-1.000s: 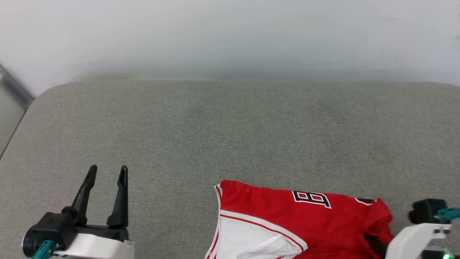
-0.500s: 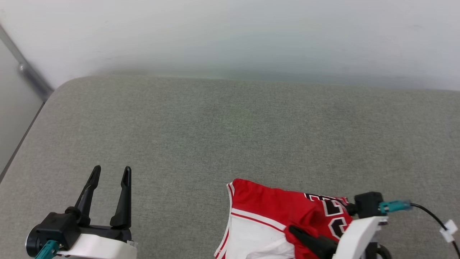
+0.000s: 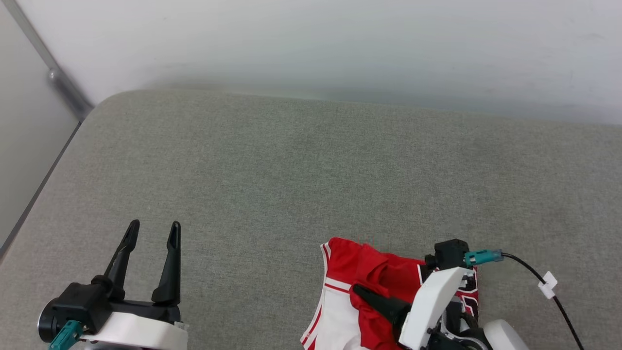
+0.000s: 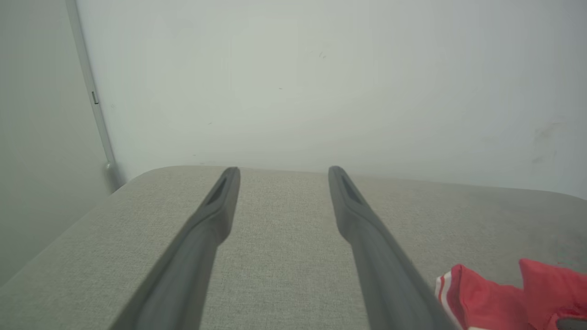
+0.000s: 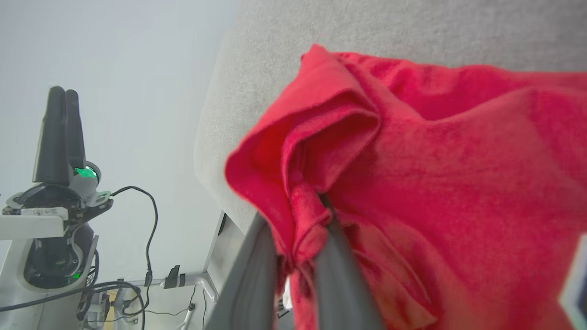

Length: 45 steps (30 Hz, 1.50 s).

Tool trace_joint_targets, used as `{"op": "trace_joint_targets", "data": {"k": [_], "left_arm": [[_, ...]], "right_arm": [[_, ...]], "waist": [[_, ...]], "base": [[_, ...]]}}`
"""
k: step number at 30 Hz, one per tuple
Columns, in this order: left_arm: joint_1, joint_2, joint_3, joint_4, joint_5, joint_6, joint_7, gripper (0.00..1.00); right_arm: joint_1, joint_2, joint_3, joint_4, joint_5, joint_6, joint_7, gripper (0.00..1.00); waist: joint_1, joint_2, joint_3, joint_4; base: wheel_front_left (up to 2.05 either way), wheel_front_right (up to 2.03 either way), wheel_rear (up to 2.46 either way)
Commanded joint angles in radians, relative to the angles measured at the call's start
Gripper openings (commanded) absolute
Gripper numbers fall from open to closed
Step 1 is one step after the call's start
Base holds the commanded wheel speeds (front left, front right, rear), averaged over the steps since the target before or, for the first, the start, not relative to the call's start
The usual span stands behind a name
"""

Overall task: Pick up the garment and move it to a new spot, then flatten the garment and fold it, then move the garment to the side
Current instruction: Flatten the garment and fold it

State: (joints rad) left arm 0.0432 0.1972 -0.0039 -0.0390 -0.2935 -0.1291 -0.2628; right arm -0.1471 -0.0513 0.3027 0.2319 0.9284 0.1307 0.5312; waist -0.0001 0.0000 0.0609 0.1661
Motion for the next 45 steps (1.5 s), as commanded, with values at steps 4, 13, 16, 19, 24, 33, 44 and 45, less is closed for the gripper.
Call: {"op": "trace_joint_targets", "data": {"k": [4,13,16,19,24,33,44,45], "left_arm": [[-0.012,0.002,-0.003,0.006,-0.003,-0.002,-0.003,1.00],[0.003,0.000,0.016,0.006,0.006,-0.002,-0.003,1.00],[0.008,-0.002,0.016,0.003,0.006,-0.002,-0.003,1.00],[0.008,-0.001,0.011,-0.004,0.007,-0.002,-0.003,1.00],[0.004,-0.005,0.004,-0.017,0.011,-0.002,-0.002,1.00],[-0.030,-0.012,-0.016,-0.032,0.018,-0.002,-0.002,1.00],[-0.012,-0.018,-0.069,-0.043,0.011,-0.002,-0.002,1.00],[-0.012,-0.018,-0.069,-0.043,0.011,-0.002,-0.002,1.00]], "right_arm": [[-0.064,0.002,0.065,0.085,0.035,0.000,-0.043,1.00],[-0.092,0.001,0.165,0.033,0.062,0.000,-0.047,1.00],[-0.108,0.000,0.134,0.013,0.030,0.000,-0.047,1.00],[-0.127,0.000,0.069,0.004,-0.042,0.000,-0.051,1.00],[-0.163,0.001,-0.070,-0.047,-0.233,0.000,-0.063,1.00],[-0.166,-0.173,-0.188,-0.204,-0.700,0.000,-0.255,1.00],[0.044,-0.166,-0.349,-0.330,-0.814,0.000,-0.531,1.00],[0.044,-0.166,-0.349,-0.330,-0.814,0.000,-0.531,1.00]], "waist": [[0.0001,0.0000,0.006,0.008],[0.0001,0.0000,-0.013,-0.020],[0.0001,0.0000,-0.018,-0.038],[0.0001,0.0000,-0.018,-0.058],[0.0001,0.0000,-0.014,-0.093],[0.0001,0.0000,0.011,-0.134],[0.0001,0.0000,0.021,-0.137],[0.0001,0.0000,0.021,-0.137]], "base": [[0.00,0.00,0.00],[0.00,0.00,0.00],[0.00,0.00,0.00],[0.00,0.00,0.00],[0.00,0.00,0.00],[0.00,0.00,0.00],[0.00,0.00,0.00],[0.00,0.00,0.00]]}}
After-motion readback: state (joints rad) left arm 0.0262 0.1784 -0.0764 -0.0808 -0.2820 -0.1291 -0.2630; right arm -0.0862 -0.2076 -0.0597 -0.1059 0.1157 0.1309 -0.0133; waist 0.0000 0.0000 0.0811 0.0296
